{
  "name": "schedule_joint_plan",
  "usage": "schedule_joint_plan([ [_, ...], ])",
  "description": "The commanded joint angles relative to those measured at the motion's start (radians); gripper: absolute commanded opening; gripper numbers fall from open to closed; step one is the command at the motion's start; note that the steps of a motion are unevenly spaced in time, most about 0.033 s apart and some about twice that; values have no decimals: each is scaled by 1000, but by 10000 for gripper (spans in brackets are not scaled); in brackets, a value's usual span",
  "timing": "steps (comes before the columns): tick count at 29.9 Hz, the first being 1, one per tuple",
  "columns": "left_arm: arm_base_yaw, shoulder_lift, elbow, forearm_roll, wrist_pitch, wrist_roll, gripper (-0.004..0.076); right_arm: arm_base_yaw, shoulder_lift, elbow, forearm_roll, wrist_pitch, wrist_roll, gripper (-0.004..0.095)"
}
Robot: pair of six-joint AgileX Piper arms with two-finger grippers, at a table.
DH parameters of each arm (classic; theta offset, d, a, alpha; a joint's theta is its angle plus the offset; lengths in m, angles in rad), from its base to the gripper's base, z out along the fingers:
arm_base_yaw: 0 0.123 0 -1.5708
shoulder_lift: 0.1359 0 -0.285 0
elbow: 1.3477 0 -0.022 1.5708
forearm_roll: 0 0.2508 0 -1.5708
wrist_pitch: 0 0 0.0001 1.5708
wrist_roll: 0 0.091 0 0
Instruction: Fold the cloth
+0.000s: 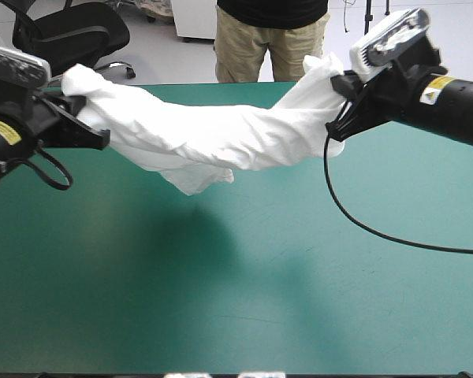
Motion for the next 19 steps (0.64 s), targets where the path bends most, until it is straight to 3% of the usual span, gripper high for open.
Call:
schedule_joint_plan([
  [1,3,-24,-192,3,-66,41,-17,-6,-64,-140,10,-22,-11,-17],
  [4,3,-24,-343,-1,-23,75,-17,-6,-92,-221,12,42,-11,-17],
  [10,3,-24,-541,-6,162,113,-17,-6,-137,-292,12,192,9,-17],
  [14,3,-24,-510,-8,278,95,-17,-6,-137,-260,12,255,50,-17],
  [19,3,-24,-326,-8,303,61,-17,-6,-137,-122,12,255,72,-17],
])
